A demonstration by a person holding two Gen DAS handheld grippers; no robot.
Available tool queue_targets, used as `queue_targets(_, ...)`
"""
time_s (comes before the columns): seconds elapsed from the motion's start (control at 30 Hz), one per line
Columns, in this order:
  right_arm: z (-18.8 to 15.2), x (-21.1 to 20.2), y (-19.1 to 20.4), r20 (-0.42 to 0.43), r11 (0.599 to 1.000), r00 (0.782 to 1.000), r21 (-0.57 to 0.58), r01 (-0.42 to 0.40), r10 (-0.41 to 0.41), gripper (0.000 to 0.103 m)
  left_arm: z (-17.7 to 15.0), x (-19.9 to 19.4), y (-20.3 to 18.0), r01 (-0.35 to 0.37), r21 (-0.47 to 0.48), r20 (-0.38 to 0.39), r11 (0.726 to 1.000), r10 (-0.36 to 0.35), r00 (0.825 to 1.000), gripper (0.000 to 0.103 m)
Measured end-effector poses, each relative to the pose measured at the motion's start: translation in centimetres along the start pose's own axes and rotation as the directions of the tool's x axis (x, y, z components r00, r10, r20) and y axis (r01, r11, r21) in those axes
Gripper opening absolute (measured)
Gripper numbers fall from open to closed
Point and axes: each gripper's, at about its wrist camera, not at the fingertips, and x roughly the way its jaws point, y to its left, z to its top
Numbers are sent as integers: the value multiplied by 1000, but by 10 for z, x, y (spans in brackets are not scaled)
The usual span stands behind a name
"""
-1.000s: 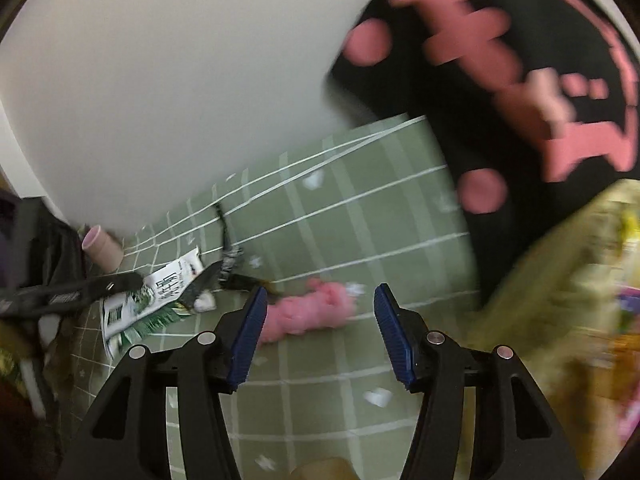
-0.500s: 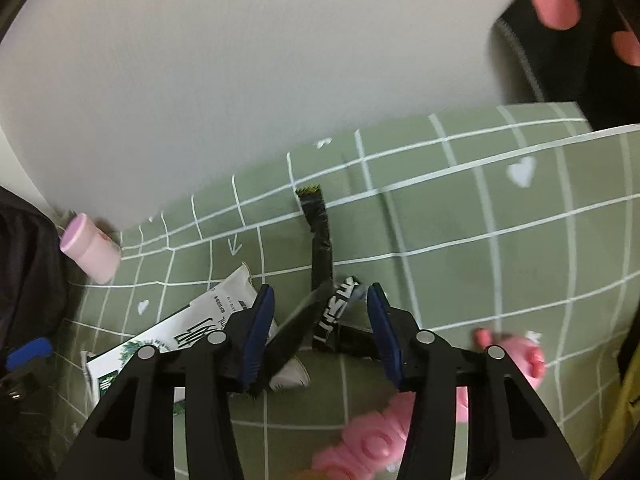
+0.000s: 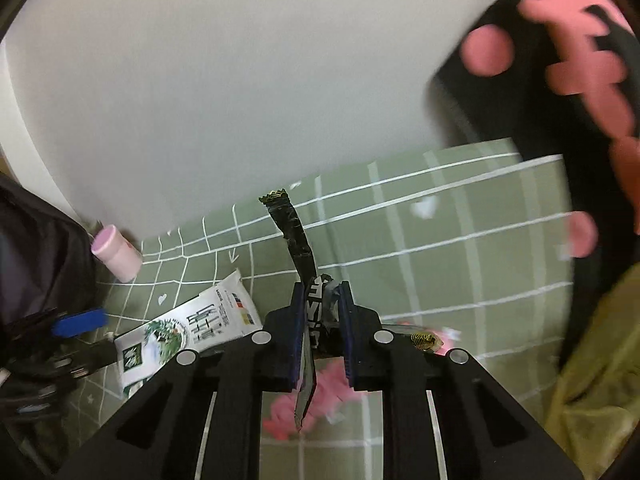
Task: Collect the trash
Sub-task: 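Grasp the green-white milk carton with the left tool while the right tool grasps the black snack stick, then carry both items over the bag and open the right tool to drop the black stick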
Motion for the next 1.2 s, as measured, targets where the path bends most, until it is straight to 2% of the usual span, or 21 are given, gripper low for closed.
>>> queue_targets(0.2,-19,-39,-28,21,999,1000,47,18,-19,17,19,48,-22,-9,149,-122,989,28,992,59)
queue_targets(0.3,-28,-45,-33,23,997,999,67,30,-31,17,21,64,-26,-8,192,-165,981,41,985,59)
queue_targets(0.47,-43,-58,-45,24,992,998,115,50,-53,17,21,80,-26,5,200,-226,980,41,973,59)
queue_targets(0.6,-48,-73,-55,40,989,997,137,58,-64,17,24,77,-30,30,150,-234,988,6,972,52)
queue_targets(0.77,-47,-96,-58,94,989,993,135,63,-76,17,32,53,-43,37,137,-154,990,-16,988,49)
queue_targets(0.87,-43,-110,-58,130,989,988,132,65,-83,17,50,26,-58,62,143,-57,988,-55,997,49)
queue_targets(0.93,-38,-122,-57,160,990,983,124,72,-91,17,63,6,-75,82,161,14,984,-86,996,49)
queue_targets(1.03,-29,-142,-58,209,990,972,111,88,-109,17,83,-25,-101,115,194,122,974,-141,982,49)
queue_targets(1.2,-14,-181,-71,286,983,942,96,155,-176,17,108,-58,-137,187,226,221,956,-238,946,49)
